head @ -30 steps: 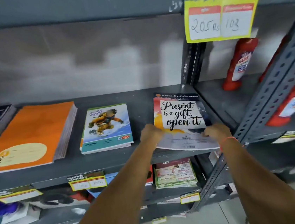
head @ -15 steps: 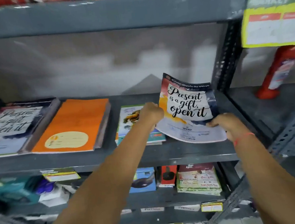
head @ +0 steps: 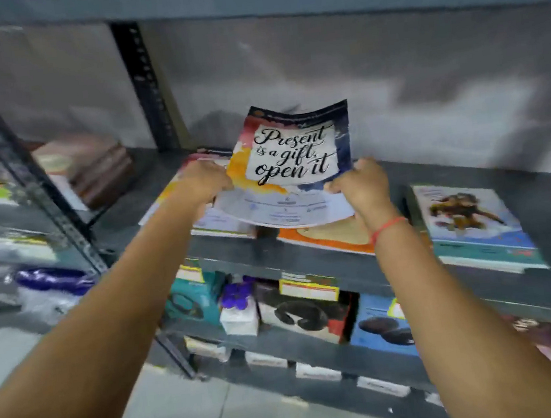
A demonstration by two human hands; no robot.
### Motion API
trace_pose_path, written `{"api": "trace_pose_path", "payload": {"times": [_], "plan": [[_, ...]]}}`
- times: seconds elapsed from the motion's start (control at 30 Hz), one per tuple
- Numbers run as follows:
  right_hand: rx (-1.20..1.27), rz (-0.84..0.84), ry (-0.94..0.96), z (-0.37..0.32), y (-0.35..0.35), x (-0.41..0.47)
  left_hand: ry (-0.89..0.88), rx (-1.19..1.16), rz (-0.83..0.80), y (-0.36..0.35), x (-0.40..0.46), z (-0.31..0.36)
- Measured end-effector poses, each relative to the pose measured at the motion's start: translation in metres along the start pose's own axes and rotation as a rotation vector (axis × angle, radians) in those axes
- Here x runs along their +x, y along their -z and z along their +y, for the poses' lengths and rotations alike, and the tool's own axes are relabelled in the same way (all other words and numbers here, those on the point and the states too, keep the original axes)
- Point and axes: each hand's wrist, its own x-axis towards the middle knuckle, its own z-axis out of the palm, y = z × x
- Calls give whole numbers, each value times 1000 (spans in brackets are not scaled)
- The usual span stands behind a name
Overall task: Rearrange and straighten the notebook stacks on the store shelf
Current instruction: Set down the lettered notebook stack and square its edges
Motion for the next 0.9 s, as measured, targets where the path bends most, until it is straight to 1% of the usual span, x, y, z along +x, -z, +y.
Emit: {"api": "trace_pose_path", "payload": {"times": [0.1, 0.17, 0.3, 0.4, 0.47, 0.57, 0.67, 0.73, 0.8, 0.9], "plan": [[-36, -38, -30, -10, -76, -10, 73, 55, 51, 53, 23, -44], [-39, -33, -60, -12, -116, -13, 97, 67, 43, 80, 34, -66], [-76, -16, -112, -6, -162, -14, 105, 95, -46, 99, 56, -95], [-86, -24, -167, 2, -180, -12, 103, 88, -7, 98, 73, -116], [-107, -33, -206, 11, -186, -9, 80, 88, -35, 97, 80, -125], [-132, 16, -186, 23, -190, -9, 51, -89, -137, 99, 84, -140], [72, 37, -186, 32, -190, -14, 85, -276, -63, 100, 84, -153], [244, 3, -214, 37, -190, -17, 108, -452, -87, 96, 81, -154], [354, -54, -241, 40, -193, -18, 111, -561, -113, 89, 78, -156], [379, -138, -234, 40, -200, -21, 72, -564, -92, 77, 74, -162]]}}
